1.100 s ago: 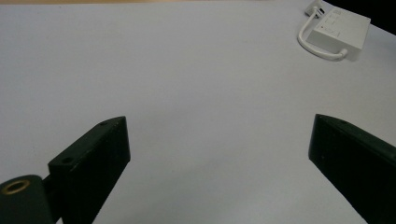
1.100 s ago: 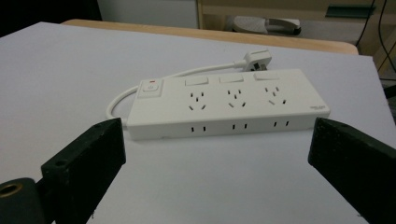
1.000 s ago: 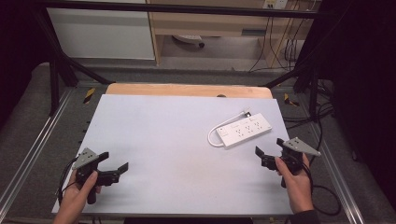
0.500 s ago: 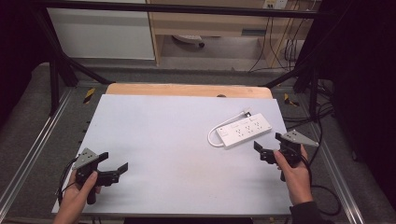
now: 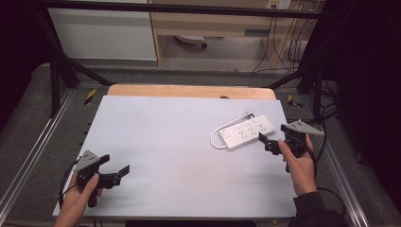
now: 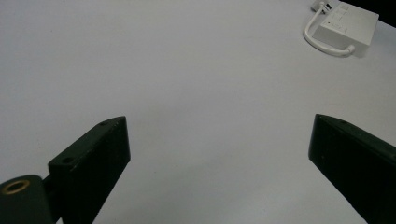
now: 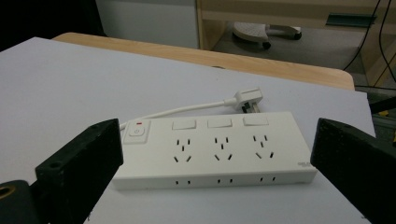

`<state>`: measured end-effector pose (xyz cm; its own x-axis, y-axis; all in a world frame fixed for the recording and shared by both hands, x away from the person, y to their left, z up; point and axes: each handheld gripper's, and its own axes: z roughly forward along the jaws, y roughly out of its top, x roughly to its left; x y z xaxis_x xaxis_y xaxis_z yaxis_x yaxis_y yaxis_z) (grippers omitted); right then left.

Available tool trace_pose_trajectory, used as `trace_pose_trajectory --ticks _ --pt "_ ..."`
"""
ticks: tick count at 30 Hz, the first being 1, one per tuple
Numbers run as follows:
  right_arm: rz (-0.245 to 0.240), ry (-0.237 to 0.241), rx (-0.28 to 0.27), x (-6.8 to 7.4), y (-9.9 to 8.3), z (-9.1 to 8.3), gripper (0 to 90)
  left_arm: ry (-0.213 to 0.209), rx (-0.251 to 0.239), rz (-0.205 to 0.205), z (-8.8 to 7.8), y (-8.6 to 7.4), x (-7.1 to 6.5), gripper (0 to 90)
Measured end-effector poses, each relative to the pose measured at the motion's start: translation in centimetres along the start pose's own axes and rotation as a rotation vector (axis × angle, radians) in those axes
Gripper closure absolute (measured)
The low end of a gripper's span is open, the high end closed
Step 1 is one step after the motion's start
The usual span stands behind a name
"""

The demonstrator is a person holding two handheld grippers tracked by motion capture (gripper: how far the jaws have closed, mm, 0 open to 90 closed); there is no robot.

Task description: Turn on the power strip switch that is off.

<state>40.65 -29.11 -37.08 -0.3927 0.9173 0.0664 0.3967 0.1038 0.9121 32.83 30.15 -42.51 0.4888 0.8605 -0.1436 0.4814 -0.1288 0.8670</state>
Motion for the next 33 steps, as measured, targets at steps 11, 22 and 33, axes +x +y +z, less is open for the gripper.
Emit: trace_pose_trajectory --ticks 11,22,33 --pt "0.005 -0.034 -0.011 -1.5 2.2 1.4 2.9 0.002 0.003 -0.001 0.1 0.0 0.0 5.5" --pt "-0.002 -0.055 0.003 -2.2 3.4 2.8 3.2 0.006 0.009 0.000 0.1 -0.1 0.1 5.5" --pt "0.010 -0.078 0.008 -3.0 4.0 3.9 3.4 0.003 0.010 -0.001 0.1 -0.1 0.1 5.5"
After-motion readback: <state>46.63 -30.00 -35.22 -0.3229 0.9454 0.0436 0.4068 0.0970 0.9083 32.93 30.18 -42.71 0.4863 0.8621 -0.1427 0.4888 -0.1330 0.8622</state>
